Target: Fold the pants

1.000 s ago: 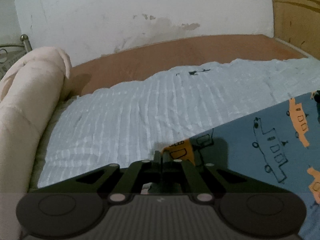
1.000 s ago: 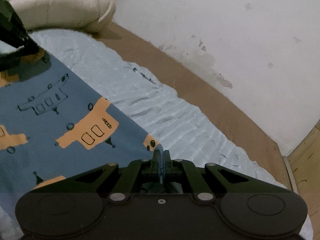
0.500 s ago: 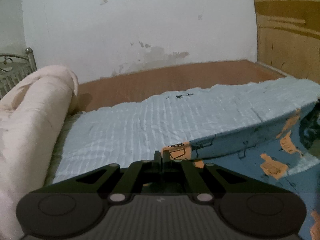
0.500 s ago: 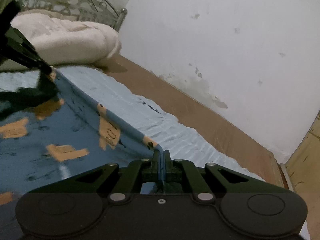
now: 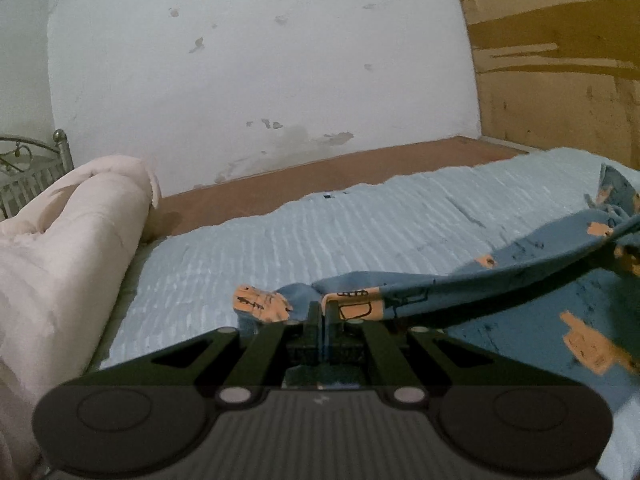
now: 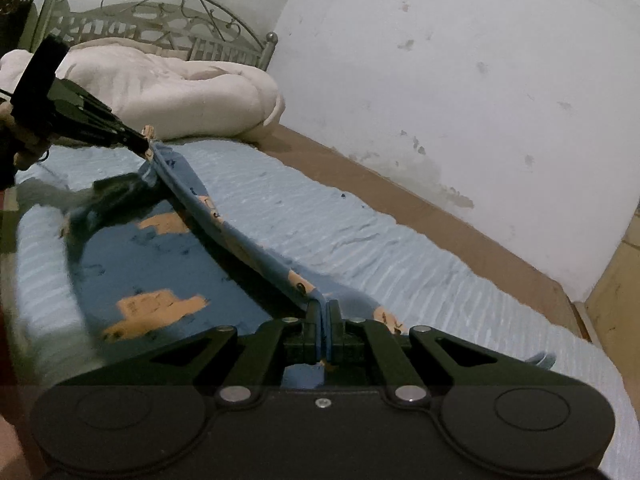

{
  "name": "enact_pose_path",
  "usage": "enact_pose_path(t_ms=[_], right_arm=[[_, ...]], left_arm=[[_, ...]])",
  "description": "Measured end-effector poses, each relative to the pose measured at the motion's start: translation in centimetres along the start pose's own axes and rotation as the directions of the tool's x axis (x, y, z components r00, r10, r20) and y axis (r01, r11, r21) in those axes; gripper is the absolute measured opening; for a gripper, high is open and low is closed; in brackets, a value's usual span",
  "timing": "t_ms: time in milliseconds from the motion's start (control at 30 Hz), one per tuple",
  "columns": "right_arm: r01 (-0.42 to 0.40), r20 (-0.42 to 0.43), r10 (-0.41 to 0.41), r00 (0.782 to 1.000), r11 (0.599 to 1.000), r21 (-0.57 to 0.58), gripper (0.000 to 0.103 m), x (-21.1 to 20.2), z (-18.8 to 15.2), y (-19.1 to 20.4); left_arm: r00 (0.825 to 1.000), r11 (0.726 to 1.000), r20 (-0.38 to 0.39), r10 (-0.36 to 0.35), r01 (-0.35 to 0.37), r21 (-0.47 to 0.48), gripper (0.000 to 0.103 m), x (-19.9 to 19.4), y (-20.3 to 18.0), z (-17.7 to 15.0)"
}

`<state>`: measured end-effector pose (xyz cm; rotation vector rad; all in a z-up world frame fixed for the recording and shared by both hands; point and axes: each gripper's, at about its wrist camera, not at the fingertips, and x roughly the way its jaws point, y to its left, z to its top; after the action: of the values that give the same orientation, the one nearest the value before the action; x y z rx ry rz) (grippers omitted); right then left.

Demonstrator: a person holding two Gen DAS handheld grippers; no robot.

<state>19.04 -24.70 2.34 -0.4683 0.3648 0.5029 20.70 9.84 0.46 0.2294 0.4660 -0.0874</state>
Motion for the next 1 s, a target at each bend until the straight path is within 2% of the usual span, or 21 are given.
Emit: enact_pose_path(t_ms=[233, 467, 600, 767, 1000], right_arm=[[0.021, -0.018, -0.021, 1.000, 0.999, 0.032, 0.000, -1.1, -2.5, 2.2], [0.046, 0.016, -0.047, 0.999, 0.997, 0.060, 0.000, -2.5, -2.7, 2.3], [0.046, 0.022, -0.047, 0.999, 0.997, 0.060, 0.000, -4.2, -3.2, 2.7], [0.037, -0.006, -0.037, 0.999, 0.999, -0.001, 0.000, -5.1, -4.5, 4.8], [0.030, -0.019, -0.031, 0.999, 0.998, -0.054, 0.000, -5.0, -5.2, 6.1]], left_arm=[[1.000, 0.999, -0.010, -0.008, 0.008, 0.033, 0.000, -1.2, -1.1, -1.9], [0.999, 0.999, 0.016, -0.034, 0.033, 0.032, 0.000, -3.2, -0.8, -2.1], [0.999, 0.996, 0.003, -0.054, 0.053, 0.069, 0.000, -4.2, -1.1, -3.7], [0.997, 0.996, -0.036, -0.063, 0.065, 0.058, 0.000, -3.8, -1.1, -5.3], [0.997, 0.997, -0.027, -0.072, 0.073, 0.040, 0.000, -4.5, -1.1, -5.8]])
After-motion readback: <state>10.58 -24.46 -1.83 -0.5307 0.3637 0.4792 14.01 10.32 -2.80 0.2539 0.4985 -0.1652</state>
